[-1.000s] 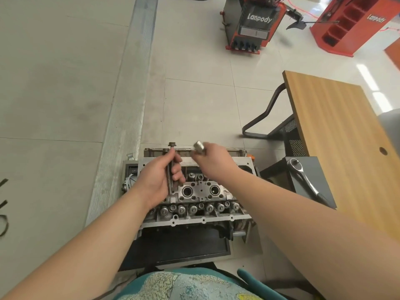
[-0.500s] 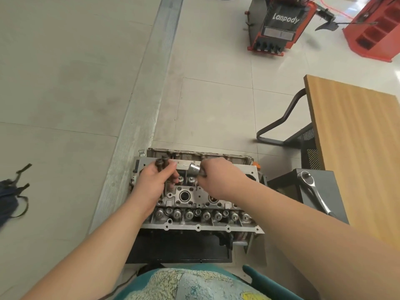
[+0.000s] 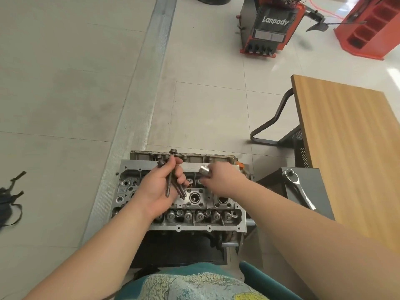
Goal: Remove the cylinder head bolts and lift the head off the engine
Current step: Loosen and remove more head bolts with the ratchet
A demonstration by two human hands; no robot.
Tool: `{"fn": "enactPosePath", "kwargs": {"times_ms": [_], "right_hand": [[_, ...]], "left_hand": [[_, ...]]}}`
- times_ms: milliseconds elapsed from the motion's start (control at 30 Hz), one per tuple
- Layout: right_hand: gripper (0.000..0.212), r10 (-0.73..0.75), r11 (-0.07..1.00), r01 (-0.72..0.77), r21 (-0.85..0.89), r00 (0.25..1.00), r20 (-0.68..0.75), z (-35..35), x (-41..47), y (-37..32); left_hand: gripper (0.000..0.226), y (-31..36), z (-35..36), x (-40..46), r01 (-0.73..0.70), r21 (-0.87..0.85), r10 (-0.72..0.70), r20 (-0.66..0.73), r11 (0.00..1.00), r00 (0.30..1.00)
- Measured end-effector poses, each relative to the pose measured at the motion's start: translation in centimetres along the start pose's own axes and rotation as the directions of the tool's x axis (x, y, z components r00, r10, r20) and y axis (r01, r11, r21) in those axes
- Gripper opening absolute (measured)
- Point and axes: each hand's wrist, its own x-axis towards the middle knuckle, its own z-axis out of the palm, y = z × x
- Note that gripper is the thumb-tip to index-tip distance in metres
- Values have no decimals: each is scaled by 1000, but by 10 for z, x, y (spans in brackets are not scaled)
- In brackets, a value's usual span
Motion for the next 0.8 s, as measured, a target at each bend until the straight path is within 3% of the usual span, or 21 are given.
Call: {"fn": "enactPosePath", "kwargs": {"times_ms": [100, 333, 467, 567, 633, 733, 800], "right_hand": [[24, 34, 989, -23, -146, 997, 69, 17, 1, 20], [21, 7, 996, -9, 90, 1000, 24, 4, -2, 20], [23, -146, 986, 152, 73, 986, -77, -24, -23, 17], [32, -189, 943, 211, 258, 976, -106, -58, -32, 8], [38, -183, 911, 201, 361, 980, -84, -75, -35, 1], [42, -176, 902, 193, 386, 981, -78, -81, -36, -4], [47, -139, 905, 190, 380, 978, -158, -77, -35, 0]], "left_hand": [[30, -3, -10, -2, -47, 93, 46, 7, 995, 999], [30, -12, -16, -12, -28, 55, 35, -129, 998, 991], [31, -3, -16, -13, -68, 104, 86, -173, 992, 981], [32, 5, 0, -10, -38, 228, 60, -92, 973, 994], [37, 5, 20, -8, 28, 312, -37, 23, 950, 999], [35, -4, 48, -9, 118, 352, -190, 180, 929, 965], [27, -14, 57, -8, 141, 298, -207, 203, 944, 957]]}}
